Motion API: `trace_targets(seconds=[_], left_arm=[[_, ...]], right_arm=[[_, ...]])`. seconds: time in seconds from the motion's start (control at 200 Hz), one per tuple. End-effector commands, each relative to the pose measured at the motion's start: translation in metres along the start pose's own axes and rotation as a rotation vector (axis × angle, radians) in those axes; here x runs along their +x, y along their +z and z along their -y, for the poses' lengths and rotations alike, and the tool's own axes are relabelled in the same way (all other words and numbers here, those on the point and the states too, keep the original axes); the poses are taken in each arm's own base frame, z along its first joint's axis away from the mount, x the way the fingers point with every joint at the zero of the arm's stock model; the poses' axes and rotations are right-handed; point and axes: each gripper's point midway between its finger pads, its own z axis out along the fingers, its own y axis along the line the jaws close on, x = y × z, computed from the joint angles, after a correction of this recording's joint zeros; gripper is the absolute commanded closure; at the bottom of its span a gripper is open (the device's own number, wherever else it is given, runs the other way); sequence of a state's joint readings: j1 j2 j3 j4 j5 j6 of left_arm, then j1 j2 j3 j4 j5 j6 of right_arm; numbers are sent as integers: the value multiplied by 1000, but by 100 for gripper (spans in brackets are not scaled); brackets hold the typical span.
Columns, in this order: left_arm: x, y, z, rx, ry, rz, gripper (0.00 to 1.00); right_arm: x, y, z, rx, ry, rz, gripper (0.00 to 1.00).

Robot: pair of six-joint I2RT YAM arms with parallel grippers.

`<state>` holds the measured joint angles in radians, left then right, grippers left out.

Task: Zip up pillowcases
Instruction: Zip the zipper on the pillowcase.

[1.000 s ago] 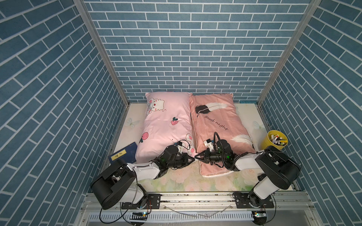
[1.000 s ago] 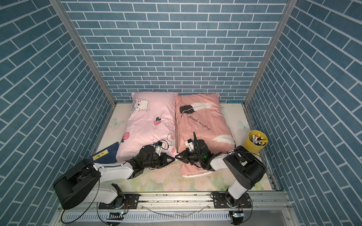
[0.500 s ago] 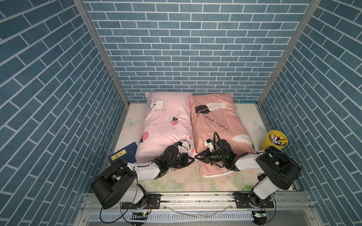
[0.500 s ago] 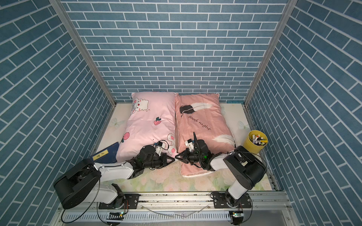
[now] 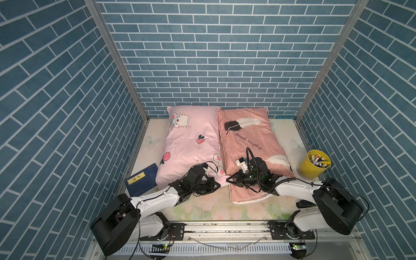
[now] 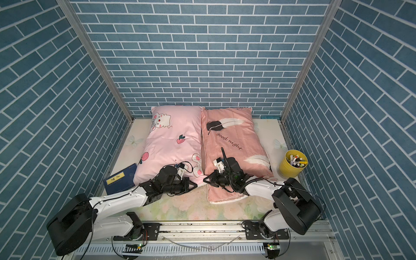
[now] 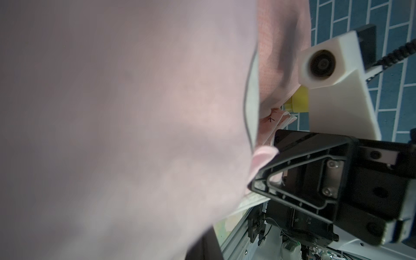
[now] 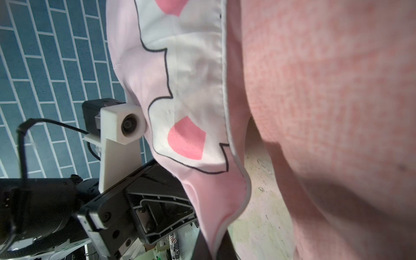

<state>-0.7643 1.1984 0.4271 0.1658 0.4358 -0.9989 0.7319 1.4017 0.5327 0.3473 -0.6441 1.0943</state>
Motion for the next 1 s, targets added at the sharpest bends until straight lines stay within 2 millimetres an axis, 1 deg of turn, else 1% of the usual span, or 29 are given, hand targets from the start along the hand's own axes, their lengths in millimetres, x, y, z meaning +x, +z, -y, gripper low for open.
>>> trace_targets(seconds=[0.0,0.095,0.34,0.6,0.745,0.855,0.995], left_arm=[[12,-12,-30,-155,-11,-44,100],[13,-25,-37,-220,-3,-49,100],[22,-59,-65,-414,-2,-87,100],[26,-87,-81,-548,4,-87,100],[29,-97,-89,-597,3,-92,100],[27,-104,-92,-631,13,-75,100],[31,-106,-98,-647,6,-91,100]], right_arm=[[-13,-9,-1,79,-77,44,100],[-18,-13,-4,112,-113,59,100],[-35,-26,-13,205,-214,103,100],[-53,-33,-20,275,-268,140,100],[-64,-41,-22,319,-292,165,100],[-72,-47,-17,371,-295,180,100],[-81,-56,-12,427,-302,199,100]])
